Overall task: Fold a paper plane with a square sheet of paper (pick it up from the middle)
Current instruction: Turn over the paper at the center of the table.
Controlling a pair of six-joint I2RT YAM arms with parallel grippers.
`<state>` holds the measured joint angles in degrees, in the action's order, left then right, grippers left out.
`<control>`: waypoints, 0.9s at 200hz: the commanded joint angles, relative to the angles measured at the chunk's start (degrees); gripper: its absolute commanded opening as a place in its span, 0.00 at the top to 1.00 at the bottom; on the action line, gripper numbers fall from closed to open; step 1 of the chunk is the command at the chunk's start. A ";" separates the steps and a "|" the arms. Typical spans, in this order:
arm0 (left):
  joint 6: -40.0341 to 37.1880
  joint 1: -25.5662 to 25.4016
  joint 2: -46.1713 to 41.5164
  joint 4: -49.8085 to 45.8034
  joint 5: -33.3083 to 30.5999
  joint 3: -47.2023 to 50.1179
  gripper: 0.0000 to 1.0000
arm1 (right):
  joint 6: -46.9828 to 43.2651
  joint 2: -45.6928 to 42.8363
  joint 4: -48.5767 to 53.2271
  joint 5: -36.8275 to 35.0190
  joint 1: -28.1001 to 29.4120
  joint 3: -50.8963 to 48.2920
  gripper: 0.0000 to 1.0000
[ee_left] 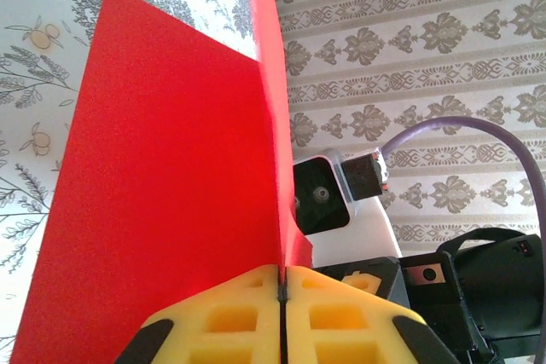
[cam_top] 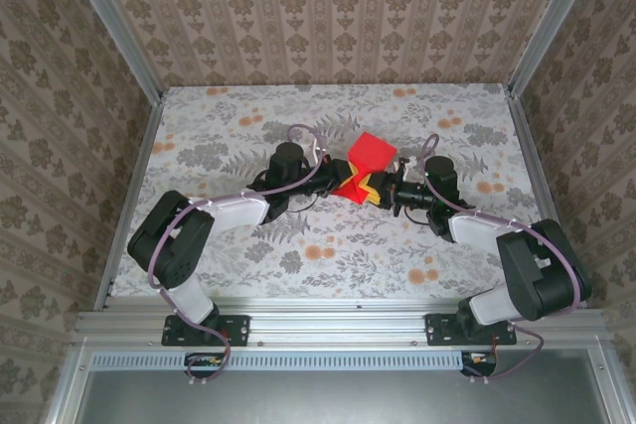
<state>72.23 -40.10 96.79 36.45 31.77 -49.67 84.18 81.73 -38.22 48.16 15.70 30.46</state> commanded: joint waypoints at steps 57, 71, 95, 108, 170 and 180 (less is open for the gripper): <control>-1.89 1.07 -0.88 -1.55 1.41 0.75 0.73 | -12.94 -6.11 19.22 -0.79 -1.62 3.84 0.89; -2.34 1.24 -1.29 -2.51 1.66 0.57 0.67 | -16.06 -6.39 23.38 -1.03 -1.76 4.85 0.90; -5.08 1.60 -3.09 -6.50 1.58 0.13 0.58 | -26.40 -7.69 37.15 -3.43 -2.35 8.45 0.92; -7.45 1.70 -4.37 -10.11 1.42 -0.61 0.52 | -34.22 -8.17 47.05 -6.55 -2.48 11.58 0.92; -18.66 2.22 -10.69 -27.45 1.23 -4.37 0.30 | -60.23 -6.59 78.40 -28.97 -2.37 23.85 0.99; -20.45 2.31 -11.76 -30.23 0.89 -4.72 0.27 | -62.15 -6.15 81.29 -31.85 -2.05 25.53 0.99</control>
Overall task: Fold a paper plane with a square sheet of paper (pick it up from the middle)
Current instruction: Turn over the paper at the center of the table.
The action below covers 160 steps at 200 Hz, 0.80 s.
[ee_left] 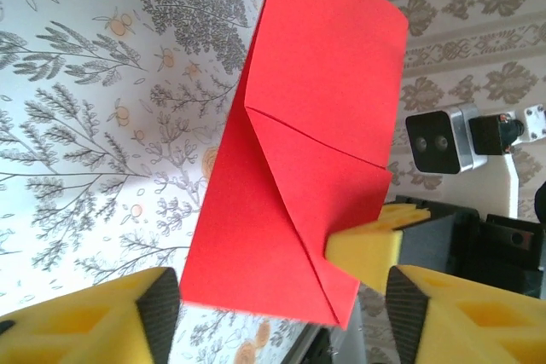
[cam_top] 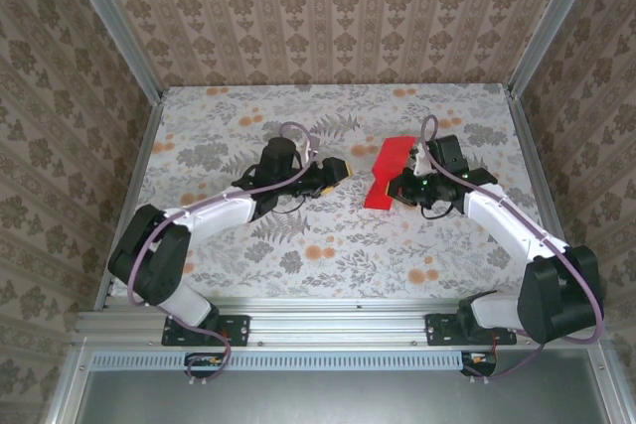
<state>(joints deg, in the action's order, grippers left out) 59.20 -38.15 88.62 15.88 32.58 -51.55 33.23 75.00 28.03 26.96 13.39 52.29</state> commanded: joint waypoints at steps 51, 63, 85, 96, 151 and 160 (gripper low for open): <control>-12.24 1.78 -8.00 -17.72 -0.69 -1.88 0.22 | -17.18 4.23 30.06 -32.21 4.99 14.19 0.99; -12.25 2.56 -7.98 -17.84 0.10 -1.13 0.22 | -17.28 7.38 32.63 -36.78 6.52 16.04 0.99; -13.16 3.79 -8.26 -18.85 1.11 -0.25 0.22 | -16.72 10.41 36.04 -43.80 9.40 18.70 0.98; -13.95 4.25 -8.79 -19.96 1.21 0.03 0.22 | -15.99 12.54 37.80 -47.48 10.98 19.98 0.98; -16.73 7.81 -13.29 -25.68 2.93 2.97 0.21 | -13.32 22.91 41.23 -53.52 17.82 23.95 0.94; -16.99 8.23 -14.18 -26.25 2.93 3.77 0.21 | -12.91 24.58 41.35 -53.31 19.06 24.83 0.93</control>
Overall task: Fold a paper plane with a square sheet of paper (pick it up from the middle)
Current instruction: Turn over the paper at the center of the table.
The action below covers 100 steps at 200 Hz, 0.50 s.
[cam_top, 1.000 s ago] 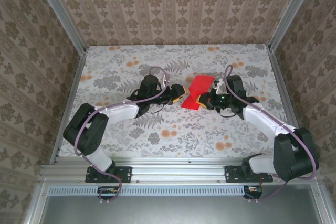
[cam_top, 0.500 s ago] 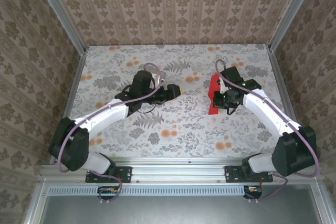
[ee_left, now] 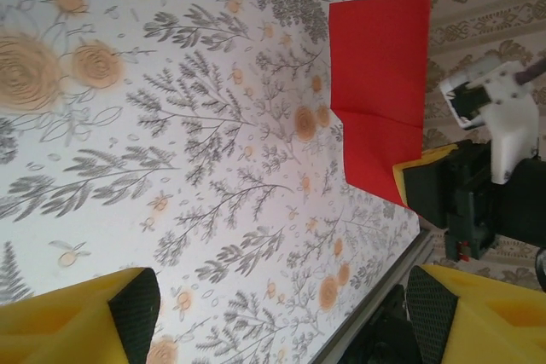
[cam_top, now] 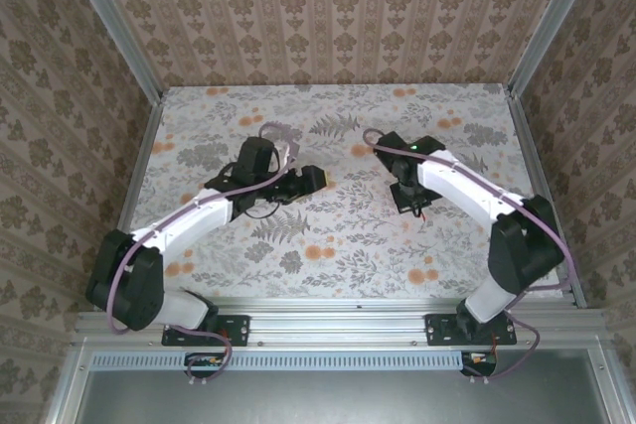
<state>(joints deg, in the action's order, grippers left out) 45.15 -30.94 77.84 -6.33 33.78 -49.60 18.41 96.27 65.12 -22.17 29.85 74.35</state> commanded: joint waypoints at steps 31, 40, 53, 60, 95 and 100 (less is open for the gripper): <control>-2.47 2.28 -5.89 -4.44 2.68 4.71 0.21 | 2.90 10.22 4.48 -2.70 6.34 6.04 0.88; -2.44 2.37 -6.37 -4.52 2.72 5.11 0.21 | 3.21 11.95 4.53 -2.17 7.52 7.16 0.86; -2.47 2.54 -6.84 -4.86 2.69 5.39 0.21 | 3.74 14.44 4.75 -1.88 9.27 8.88 0.83; -2.56 2.55 -7.04 -5.06 2.69 5.48 0.21 | 3.95 15.44 4.84 -1.80 10.19 9.80 0.78; -2.52 2.69 -8.71 -6.24 4.91 6.05 0.21 | 4.09 17.29 1.62 3.64 13.30 12.04 0.72; -2.73 2.71 -9.19 -6.80 4.70 6.16 0.21 | 4.21 17.26 0.69 4.62 13.61 11.90 0.72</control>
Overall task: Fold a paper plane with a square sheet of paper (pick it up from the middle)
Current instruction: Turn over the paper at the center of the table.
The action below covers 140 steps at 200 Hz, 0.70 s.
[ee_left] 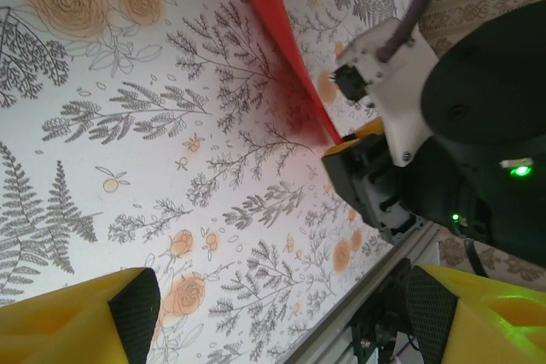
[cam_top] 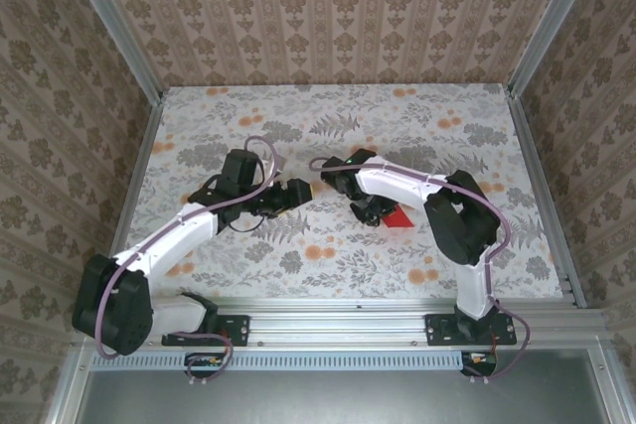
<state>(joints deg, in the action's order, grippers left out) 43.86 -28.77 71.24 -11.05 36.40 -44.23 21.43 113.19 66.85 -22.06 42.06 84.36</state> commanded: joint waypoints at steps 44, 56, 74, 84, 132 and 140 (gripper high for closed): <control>-1.33 0.89 -4.87 -3.40 1.64 2.36 0.21 | 1.31 0.37 -8.60 13.81 1.99 0.32 0.72; -0.96 0.89 -4.97 -2.81 1.64 2.81 0.22 | 1.33 -0.47 -11.32 17.16 1.95 -0.70 0.72; -0.29 0.91 -4.97 -1.90 1.73 3.42 0.22 | 1.77 -3.04 -15.11 21.88 1.50 -2.60 0.67; -0.21 0.91 -4.82 -1.58 1.83 3.45 0.22 | 1.77 -4.80 -16.58 23.09 1.06 -3.66 0.65; 0.17 0.66 -2.42 0.44 2.71 3.21 0.22 | 3.78 -15.57 -27.33 39.14 -5.79 -14.06 0.58; 0.03 0.35 -1.60 0.81 2.66 2.84 0.22 | 3.47 -17.07 -27.05 38.93 -6.91 -15.29 0.58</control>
<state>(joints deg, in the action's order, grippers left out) 43.72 -28.36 67.88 -12.14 37.58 -40.97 23.51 101.36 44.07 9.47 38.13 72.51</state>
